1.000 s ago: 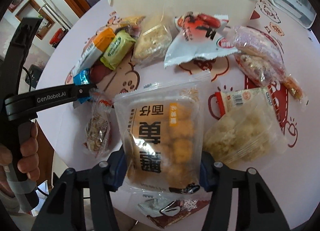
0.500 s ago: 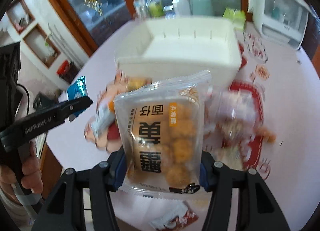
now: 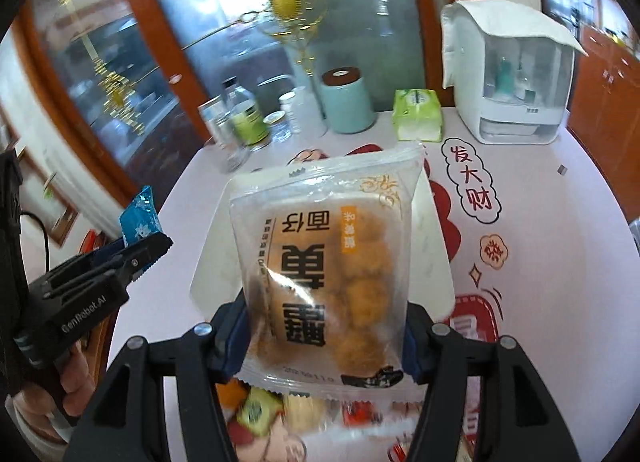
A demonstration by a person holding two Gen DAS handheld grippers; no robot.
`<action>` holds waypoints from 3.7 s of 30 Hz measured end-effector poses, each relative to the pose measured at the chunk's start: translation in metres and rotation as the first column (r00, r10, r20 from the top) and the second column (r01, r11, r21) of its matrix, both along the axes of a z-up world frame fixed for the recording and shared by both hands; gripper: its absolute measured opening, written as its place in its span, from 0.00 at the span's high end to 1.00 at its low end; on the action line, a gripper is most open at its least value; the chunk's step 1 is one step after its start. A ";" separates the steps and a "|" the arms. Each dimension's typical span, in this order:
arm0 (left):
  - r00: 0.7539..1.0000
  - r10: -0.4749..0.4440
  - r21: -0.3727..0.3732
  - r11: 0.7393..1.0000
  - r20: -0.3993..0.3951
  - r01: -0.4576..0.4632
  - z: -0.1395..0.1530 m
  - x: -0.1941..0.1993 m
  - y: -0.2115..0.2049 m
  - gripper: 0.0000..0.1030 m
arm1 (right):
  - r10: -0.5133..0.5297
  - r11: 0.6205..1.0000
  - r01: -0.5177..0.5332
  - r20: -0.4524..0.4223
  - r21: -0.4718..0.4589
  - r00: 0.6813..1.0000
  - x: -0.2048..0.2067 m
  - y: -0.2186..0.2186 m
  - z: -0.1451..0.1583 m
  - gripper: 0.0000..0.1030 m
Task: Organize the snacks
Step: 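Carry both snacks into the white tray and open both tools, then grasp the nut bag with the left tool while the right tool grasps the brown chocolate wrapper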
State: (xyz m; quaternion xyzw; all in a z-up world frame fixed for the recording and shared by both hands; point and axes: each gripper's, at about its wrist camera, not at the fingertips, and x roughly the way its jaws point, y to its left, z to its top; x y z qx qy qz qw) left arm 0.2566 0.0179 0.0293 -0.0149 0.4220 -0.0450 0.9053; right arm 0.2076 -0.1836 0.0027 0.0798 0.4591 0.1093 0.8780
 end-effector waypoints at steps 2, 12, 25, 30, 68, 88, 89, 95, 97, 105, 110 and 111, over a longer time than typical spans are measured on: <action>1.000 -0.007 0.007 1.000 -0.013 0.007 -0.008 0.021 -0.001 0.65 | -0.034 0.999 0.034 -0.009 -0.002 0.999 0.018 0.000 -0.004 0.40; 0.987 -0.071 0.037 0.996 -0.143 0.077 -0.066 0.076 -0.011 0.60 | -0.131 0.990 0.127 -0.062 -0.063 0.989 0.089 0.015 -0.027 0.30; 0.987 -0.079 0.074 0.993 -0.142 0.090 -0.080 0.059 -0.007 0.19 | -0.104 0.985 0.087 -0.114 -0.147 0.988 0.084 0.025 -0.039 0.25; 0.992 -0.100 0.062 0.992 -0.079 0.105 -0.064 0.035 -0.005 0.19 | -0.100 0.985 0.086 -0.091 -0.151 0.991 0.066 0.028 -0.029 0.25; 0.990 -0.107 -0.027 0.994 -0.087 0.105 -0.057 -0.196 -0.013 0.15 | -0.050 0.983 0.073 0.140 -0.169 0.989 -0.195 -0.009 0.031 0.25; 0.947 -0.175 0.028 0.981 -0.270 0.190 -0.135 -0.261 -0.048 0.15 | -0.054 0.988 0.030 -0.157 -0.151 0.986 -0.269 -0.057 -0.075 0.26; 0.942 -0.180 0.026 0.980 -0.284 0.195 -0.141 -0.262 -0.049 0.15 | -0.059 0.988 0.032 -0.176 -0.148 0.983 -0.273 -0.060 -0.082 0.26; 0.904 -0.194 -0.047 0.981 -0.381 0.190 -0.172 -0.260 -0.056 0.15 | -0.074 0.992 0.045 -0.255 -0.117 0.964 -0.287 -0.073 -0.115 0.26; 0.894 -0.194 -0.060 0.981 -0.404 0.186 -0.181 -0.258 -0.060 0.15 | -0.094 0.992 0.067 -0.274 -0.109 0.957 -0.286 -0.077 -0.123 0.26; 0.879 -0.166 -0.081 0.986 -0.447 0.145 -0.209 -0.248 -0.079 0.15 | -0.160 0.987 0.149 -0.358 -0.058 0.920 -0.271 -0.089 -0.153 0.26; 0.885 -0.159 -0.037 0.987 -0.437 0.158 -0.213 -0.246 -0.089 0.22 | -0.160 0.986 0.132 -0.385 -0.099 0.909 -0.265 -0.074 -0.168 0.27; 0.889 -0.156 -0.019 0.986 -0.431 0.164 -0.213 -0.247 -0.091 0.25 | -0.157 0.986 0.122 -0.386 -0.113 0.909 -0.264 -0.070 -0.170 0.29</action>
